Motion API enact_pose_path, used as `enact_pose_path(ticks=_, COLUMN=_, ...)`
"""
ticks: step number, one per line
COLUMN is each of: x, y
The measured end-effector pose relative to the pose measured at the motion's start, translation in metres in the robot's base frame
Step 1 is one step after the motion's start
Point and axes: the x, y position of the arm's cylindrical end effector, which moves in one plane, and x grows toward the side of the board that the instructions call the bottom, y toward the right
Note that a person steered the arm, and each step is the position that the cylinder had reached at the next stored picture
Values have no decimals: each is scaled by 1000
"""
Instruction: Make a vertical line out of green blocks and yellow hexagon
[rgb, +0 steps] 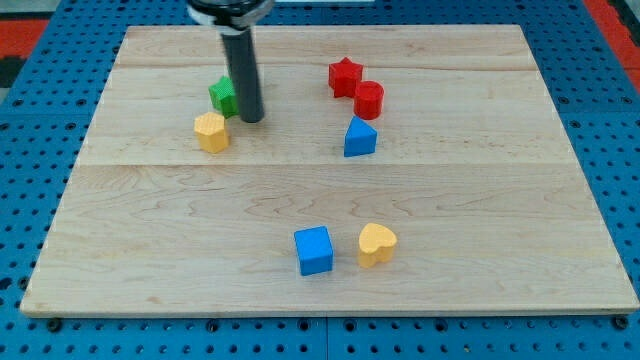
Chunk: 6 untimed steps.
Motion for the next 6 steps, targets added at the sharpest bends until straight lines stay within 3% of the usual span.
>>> enact_pose_path(ticks=2, x=-52, y=-10)
enact_pose_path(ticks=4, x=-54, y=-39)
enact_pose_path(ticks=6, x=-37, y=60)
